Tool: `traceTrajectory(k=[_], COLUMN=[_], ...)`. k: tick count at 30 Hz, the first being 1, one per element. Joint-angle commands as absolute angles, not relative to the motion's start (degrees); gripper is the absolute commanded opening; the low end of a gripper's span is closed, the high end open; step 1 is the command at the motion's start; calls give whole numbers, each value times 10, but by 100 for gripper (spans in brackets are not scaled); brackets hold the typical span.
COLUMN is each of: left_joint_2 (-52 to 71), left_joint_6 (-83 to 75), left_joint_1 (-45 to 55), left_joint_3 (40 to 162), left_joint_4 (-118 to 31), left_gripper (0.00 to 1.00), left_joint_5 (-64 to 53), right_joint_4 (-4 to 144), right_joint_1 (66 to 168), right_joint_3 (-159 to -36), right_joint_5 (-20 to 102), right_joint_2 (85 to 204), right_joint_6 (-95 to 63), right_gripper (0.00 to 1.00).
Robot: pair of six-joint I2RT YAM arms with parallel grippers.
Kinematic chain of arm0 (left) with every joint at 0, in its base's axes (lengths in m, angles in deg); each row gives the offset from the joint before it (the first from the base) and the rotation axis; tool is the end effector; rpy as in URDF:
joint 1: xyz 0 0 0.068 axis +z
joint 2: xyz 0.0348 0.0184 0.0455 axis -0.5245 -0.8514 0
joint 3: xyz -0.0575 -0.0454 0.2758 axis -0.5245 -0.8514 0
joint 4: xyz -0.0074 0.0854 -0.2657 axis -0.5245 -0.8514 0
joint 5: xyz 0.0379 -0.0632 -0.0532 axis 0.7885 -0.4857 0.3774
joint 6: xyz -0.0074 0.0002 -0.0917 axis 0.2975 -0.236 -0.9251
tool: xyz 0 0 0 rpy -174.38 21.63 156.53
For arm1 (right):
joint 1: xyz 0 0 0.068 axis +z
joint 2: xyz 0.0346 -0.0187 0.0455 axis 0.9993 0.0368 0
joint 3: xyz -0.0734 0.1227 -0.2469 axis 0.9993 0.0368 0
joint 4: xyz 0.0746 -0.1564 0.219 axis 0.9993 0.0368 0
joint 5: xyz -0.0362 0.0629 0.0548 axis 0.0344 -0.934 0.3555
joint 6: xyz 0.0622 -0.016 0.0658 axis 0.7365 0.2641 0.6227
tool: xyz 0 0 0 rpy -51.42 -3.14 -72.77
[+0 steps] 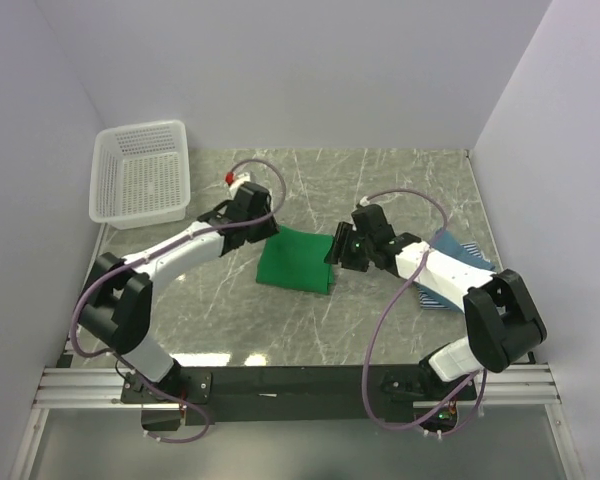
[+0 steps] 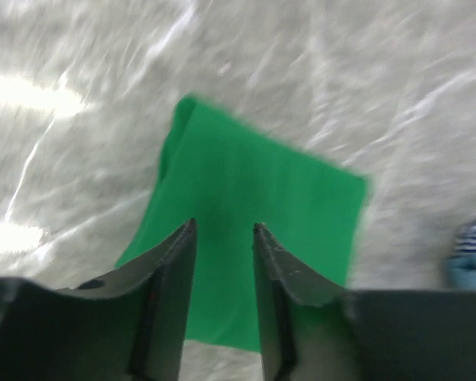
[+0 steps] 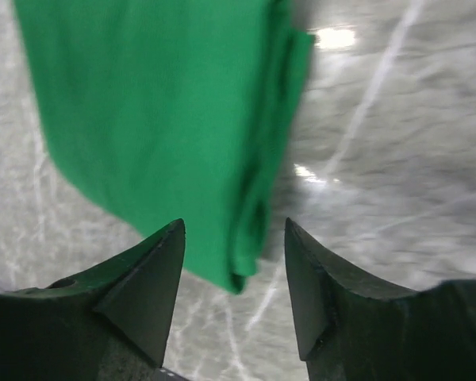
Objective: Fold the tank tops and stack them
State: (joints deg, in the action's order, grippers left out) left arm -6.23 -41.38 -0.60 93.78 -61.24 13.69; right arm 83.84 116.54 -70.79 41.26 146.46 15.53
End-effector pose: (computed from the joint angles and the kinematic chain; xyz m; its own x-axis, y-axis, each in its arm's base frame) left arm 0.3504 -0.2021 0.2252 -0.6708 -0.4522 -0.5879 -0.1596 0.8621 -0.4810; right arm 0.2958 0.1730 0.1715 -0.8558 0.2372 -0.4597 -0.0165 0.8757 0.4826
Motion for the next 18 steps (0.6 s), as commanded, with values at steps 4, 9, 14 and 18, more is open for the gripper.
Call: traceTrajectory(k=[4,9,14,18], left_joint_2=[-121,-147,-171,-183], left_joint_6=[-434,-435,-435,-433], left_joint_1=[-26,-32,-34,-35], left_joint_3=[915,923,931,923], left_joint_4=[-654,-649,-659,-659], left_gripper=[35,34,33,32], left_joint_5=[223,224,230,226], right_joint_4=[797,759,748,727], right_joint_1=[1217,1229,1227,1214], right_joint_3=[-735,-715,-687,-629], right_joint_5=[441,411,404,405], right_joint_2=[1443,1482,1518,1509], right_joint_6=[206,219,221,223], right_gripper=[42,28,18,18])
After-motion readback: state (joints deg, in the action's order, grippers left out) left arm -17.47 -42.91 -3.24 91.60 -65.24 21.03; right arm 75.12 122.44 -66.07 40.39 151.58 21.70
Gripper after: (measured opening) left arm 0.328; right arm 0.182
